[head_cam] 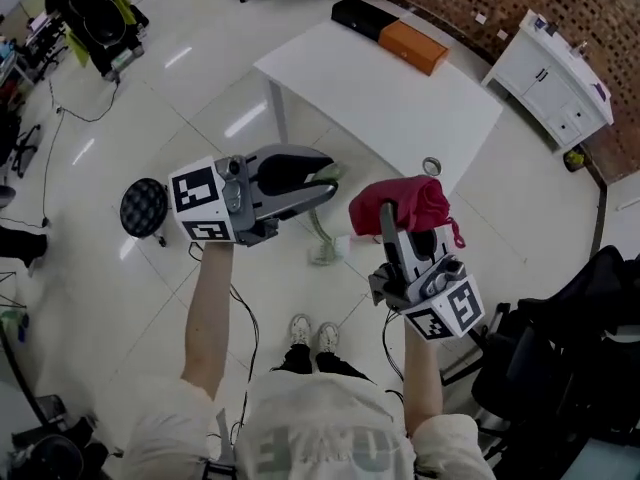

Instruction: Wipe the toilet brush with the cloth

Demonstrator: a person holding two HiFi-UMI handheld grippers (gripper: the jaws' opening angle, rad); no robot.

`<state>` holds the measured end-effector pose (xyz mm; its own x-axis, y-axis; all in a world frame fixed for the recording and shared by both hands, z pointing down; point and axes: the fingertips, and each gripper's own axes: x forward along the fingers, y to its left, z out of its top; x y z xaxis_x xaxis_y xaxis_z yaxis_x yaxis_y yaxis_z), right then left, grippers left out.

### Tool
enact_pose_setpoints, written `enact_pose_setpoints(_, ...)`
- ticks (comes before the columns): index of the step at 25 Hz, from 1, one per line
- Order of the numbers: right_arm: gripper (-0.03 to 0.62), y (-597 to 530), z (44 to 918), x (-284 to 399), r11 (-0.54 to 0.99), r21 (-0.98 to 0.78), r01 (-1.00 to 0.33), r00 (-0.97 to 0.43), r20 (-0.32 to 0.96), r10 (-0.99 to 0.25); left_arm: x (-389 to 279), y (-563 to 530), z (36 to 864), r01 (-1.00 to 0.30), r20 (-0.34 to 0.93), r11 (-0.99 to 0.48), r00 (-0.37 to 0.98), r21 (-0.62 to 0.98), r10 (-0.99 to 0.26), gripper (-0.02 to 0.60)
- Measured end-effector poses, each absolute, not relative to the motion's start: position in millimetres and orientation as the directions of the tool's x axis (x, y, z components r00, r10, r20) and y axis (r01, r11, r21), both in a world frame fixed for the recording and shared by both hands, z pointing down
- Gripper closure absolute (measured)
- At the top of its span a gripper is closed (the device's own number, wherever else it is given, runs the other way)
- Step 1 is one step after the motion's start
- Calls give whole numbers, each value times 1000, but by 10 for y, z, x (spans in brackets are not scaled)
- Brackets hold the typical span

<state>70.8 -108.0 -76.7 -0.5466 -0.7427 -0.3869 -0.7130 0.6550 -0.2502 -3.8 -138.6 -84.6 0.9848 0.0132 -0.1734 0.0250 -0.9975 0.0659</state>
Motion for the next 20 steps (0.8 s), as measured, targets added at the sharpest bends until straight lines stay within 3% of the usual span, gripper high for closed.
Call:
enact_pose_setpoints(3, 562, -877, -1256, 633, 730, -230, -643, -545, -532, -648, -31, -1087, -1094, 33, -166, -999, 986, -14, 34, 460)
enact_pose_setpoints(6, 562, -751, -1469, 498, 771, -171, -614, -570, -579, -582, 20, -922, -1211, 25, -131, -997, 991, -78, 35, 460)
enact_pose_setpoints(10, 562, -623, -1568, 508, 801, -231, -552, -539, -634, -554, 36, -765, -1412, 23, -152, -995, 988, -97, 38, 460)
enact_pose_setpoints(20, 562, -399, -1168, 121, 819, -289, -496, -610, -556, -565, 133, -397, -1752, 28, -181, -988, 982, -151, 55, 460)
